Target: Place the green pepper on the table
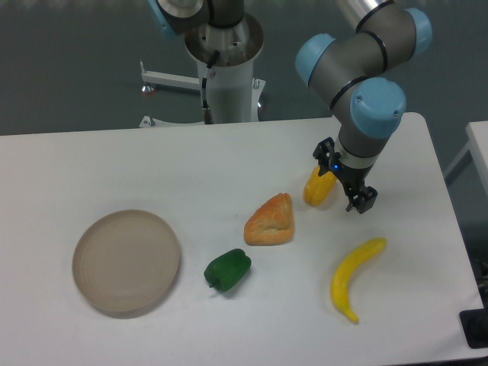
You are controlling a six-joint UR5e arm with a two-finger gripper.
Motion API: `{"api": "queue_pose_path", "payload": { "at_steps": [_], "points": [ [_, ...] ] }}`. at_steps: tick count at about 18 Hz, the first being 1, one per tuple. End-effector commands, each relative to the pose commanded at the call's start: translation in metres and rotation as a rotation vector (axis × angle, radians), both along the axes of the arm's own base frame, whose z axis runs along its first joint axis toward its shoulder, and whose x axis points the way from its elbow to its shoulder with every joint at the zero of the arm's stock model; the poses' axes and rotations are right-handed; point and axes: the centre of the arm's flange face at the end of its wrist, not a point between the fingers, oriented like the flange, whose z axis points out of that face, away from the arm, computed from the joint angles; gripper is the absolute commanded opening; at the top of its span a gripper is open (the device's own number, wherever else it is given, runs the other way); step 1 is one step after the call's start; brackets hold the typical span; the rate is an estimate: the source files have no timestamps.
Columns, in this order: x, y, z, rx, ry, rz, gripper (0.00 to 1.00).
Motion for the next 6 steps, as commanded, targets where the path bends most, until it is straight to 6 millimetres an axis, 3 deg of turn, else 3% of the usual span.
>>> {"api": "queue_pose_path", "payload": {
  "at_steps": [6],
  "points": [
    [-0.0010,0.0020,-0.0010,0.009,-0.002,0.002,1.00]
  ]
}}
